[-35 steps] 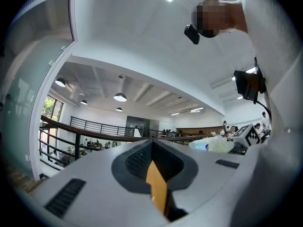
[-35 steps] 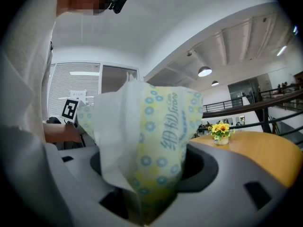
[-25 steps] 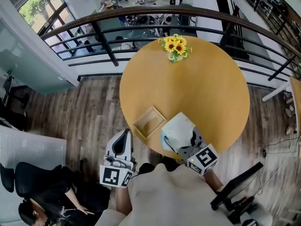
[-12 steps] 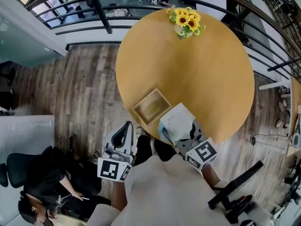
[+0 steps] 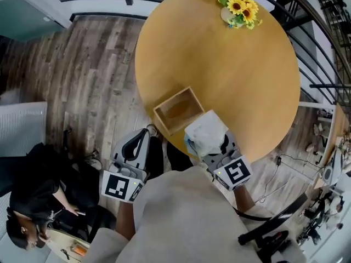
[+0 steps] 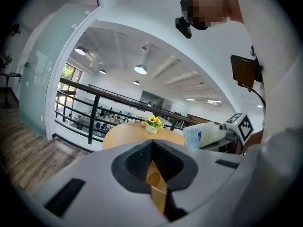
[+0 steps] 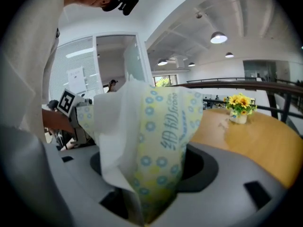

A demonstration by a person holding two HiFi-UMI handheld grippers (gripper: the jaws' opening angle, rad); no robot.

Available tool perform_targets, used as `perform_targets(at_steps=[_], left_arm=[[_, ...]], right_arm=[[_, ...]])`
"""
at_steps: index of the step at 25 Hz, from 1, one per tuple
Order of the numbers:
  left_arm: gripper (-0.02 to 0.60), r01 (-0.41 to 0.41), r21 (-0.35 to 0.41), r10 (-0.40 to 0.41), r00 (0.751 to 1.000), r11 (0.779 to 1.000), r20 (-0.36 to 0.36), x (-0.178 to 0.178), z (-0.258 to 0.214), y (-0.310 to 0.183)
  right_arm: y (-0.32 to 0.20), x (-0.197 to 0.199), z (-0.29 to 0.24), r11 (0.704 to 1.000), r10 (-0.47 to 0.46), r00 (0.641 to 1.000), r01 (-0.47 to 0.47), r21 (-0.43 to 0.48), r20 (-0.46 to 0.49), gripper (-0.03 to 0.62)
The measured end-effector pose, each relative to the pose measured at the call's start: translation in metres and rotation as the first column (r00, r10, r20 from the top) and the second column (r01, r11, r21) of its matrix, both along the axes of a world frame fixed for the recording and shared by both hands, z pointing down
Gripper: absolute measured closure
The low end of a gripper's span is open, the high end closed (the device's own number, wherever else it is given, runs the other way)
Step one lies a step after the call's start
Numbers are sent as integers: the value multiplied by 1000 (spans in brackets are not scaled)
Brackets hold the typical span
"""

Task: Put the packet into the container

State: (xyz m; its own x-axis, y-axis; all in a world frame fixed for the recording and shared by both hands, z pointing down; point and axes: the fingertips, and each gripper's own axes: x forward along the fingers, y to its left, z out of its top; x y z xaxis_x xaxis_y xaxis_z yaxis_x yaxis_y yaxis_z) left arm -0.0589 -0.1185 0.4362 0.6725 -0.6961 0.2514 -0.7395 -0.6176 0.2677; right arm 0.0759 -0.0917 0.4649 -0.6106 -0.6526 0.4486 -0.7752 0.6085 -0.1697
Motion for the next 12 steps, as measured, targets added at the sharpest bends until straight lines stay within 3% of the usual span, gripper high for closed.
perform_targets(at_steps=[3, 7, 9, 12], left_arm=[[577, 36, -4, -36, 999, 999, -12, -9, -1, -1], [577, 103, -3, -103, 994, 995, -22, -24, -1, 1], [577, 137, 0, -137, 990, 991, -29, -31, -2, 2], [577, 174, -6, -174, 984, 985, -37, -40, 1, 5]], right_arm=[[-15, -3, 2, 987, -133, 981, 145, 74, -140, 298], [-25, -7, 12, 963, -261, 936, 269, 0, -237, 298], [-30, -13, 16, 927, -358, 876, 376, -6, -324, 298], [-32, -20, 29, 855, -464, 755, 518, -12, -463, 298]])
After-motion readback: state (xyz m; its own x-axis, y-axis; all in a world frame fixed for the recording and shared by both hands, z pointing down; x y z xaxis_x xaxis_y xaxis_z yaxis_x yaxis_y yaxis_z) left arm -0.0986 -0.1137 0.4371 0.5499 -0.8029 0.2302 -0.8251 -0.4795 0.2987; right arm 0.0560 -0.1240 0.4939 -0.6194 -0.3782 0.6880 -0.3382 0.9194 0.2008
